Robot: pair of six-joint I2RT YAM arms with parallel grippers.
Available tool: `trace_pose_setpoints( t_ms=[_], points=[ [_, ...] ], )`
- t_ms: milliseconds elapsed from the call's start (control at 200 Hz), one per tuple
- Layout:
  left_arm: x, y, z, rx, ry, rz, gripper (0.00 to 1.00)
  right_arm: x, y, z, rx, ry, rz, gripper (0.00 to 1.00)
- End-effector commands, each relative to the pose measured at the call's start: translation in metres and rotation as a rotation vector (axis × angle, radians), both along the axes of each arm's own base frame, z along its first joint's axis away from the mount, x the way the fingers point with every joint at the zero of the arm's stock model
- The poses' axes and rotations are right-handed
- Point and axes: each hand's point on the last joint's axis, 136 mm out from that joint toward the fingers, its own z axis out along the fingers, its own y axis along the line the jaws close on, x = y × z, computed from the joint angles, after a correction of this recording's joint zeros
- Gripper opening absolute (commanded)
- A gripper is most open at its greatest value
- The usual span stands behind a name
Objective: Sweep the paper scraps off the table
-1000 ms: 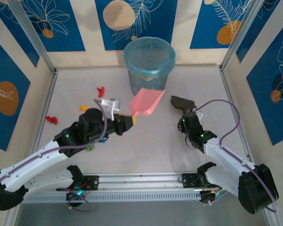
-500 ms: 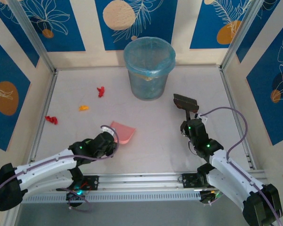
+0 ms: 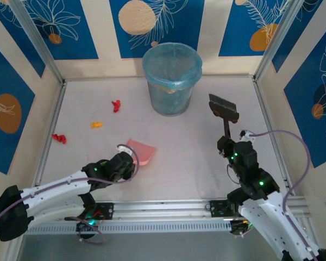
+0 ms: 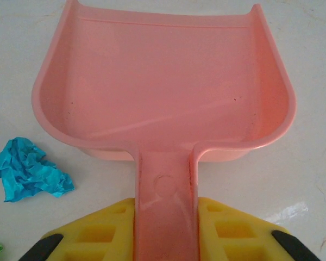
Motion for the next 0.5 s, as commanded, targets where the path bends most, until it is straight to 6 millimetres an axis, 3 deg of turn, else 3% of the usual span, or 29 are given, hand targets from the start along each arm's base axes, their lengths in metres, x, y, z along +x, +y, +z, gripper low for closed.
trace_pose_setpoints(
  t_ms=[0,140,245,345,495],
  points=[
    [0.0,-0.001,-0.001,-0.005,-0.008,0.007,0.0,-0.014,-0.004,0.04,0.049,-0.045,-0.003,0.0],
    [0.001,-0.001,-0.005,0.004,0.004,0.011,0.0,-0.021,0.008,0.096,0.092,-0.131,0.086,0.0],
    [0.001,-0.002,-0.006,0.009,0.009,0.017,0.0,-0.016,0.035,0.132,0.106,-0.148,0.204,0.0],
    [0.002,-0.001,-0.007,0.011,0.007,0.026,0.0,0.0,0.081,0.159,0.09,-0.134,0.356,0.0],
    [0.003,0.002,-0.007,0.022,0.002,0.037,0.0,0.02,0.18,0.194,-0.14,-0.191,0.55,0.0]
  ],
)
